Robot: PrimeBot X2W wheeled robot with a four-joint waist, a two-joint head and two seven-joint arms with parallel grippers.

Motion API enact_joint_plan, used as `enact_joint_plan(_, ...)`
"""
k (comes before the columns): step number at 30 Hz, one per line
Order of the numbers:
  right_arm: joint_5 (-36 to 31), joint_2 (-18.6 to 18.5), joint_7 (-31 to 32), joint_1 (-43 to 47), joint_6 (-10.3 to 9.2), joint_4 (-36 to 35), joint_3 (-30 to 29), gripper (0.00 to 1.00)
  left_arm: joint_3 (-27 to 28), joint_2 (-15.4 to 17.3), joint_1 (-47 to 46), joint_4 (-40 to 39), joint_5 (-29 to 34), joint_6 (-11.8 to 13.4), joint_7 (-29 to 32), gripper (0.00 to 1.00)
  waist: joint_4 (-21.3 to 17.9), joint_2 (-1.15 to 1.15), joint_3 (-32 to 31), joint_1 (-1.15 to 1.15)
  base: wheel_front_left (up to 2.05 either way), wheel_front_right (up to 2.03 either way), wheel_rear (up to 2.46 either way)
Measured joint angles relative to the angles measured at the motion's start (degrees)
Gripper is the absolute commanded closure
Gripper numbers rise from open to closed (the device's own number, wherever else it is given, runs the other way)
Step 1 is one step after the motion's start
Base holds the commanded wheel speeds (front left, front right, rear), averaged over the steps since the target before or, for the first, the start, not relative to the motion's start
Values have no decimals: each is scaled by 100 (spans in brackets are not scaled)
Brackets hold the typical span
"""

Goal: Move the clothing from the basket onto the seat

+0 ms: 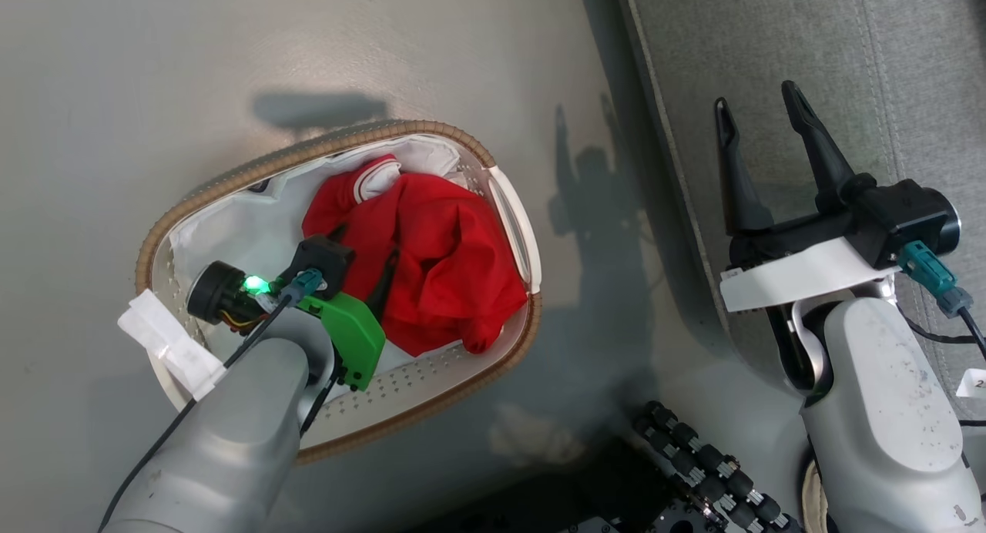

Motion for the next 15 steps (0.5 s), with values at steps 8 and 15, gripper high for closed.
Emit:
enact_joint_plan(8, -53, 0, 0, 122, 0, -59, -42, 0, -390, -199, -250, 564, -25, -1, 0, 0, 95, 0, 64, 0, 0, 0, 0)
enact_joint_plan(15, -54, 1, 0, 136, 0, -25, 0, 0, -990, -275, -235, 378, -548, 0, 0, 0, 104, 0, 59, 0, 0, 0, 0)
